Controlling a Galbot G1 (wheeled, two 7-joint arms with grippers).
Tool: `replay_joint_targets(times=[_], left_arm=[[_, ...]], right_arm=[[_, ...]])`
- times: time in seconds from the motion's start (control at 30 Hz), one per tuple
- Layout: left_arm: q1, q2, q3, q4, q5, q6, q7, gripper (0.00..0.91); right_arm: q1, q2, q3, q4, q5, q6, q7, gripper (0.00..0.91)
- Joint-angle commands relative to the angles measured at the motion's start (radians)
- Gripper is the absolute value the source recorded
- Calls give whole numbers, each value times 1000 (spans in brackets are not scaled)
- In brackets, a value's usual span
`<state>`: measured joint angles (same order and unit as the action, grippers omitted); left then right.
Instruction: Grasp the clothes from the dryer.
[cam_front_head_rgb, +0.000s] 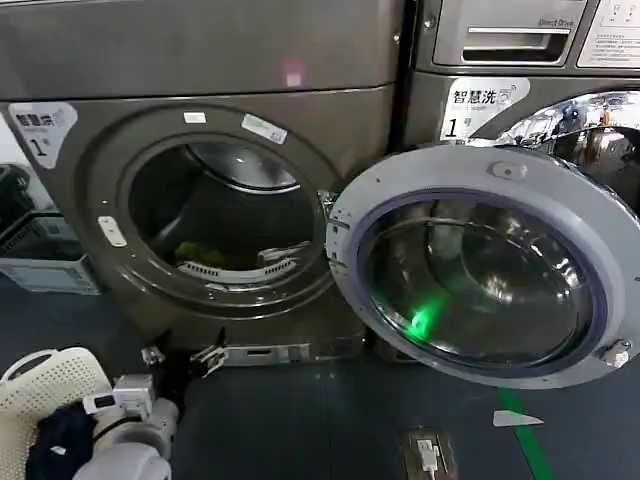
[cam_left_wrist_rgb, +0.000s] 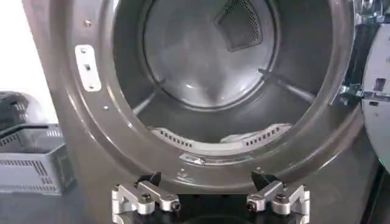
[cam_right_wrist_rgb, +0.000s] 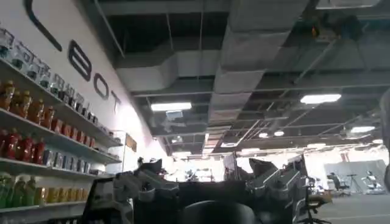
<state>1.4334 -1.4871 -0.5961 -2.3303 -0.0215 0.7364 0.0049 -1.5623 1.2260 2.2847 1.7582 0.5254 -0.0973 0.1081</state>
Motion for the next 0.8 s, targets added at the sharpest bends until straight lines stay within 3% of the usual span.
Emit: replay_joint_targets(times=[0.03, 0.8], left_arm=[[1, 0, 0, -2, -1, 49, -1, 907], [2, -1, 5, 8, 7, 49, -5, 907]], right_arm=[[1, 0, -1, 2, 0, 0, 0, 907], [0, 9, -7, 9, -2, 2, 0, 907]])
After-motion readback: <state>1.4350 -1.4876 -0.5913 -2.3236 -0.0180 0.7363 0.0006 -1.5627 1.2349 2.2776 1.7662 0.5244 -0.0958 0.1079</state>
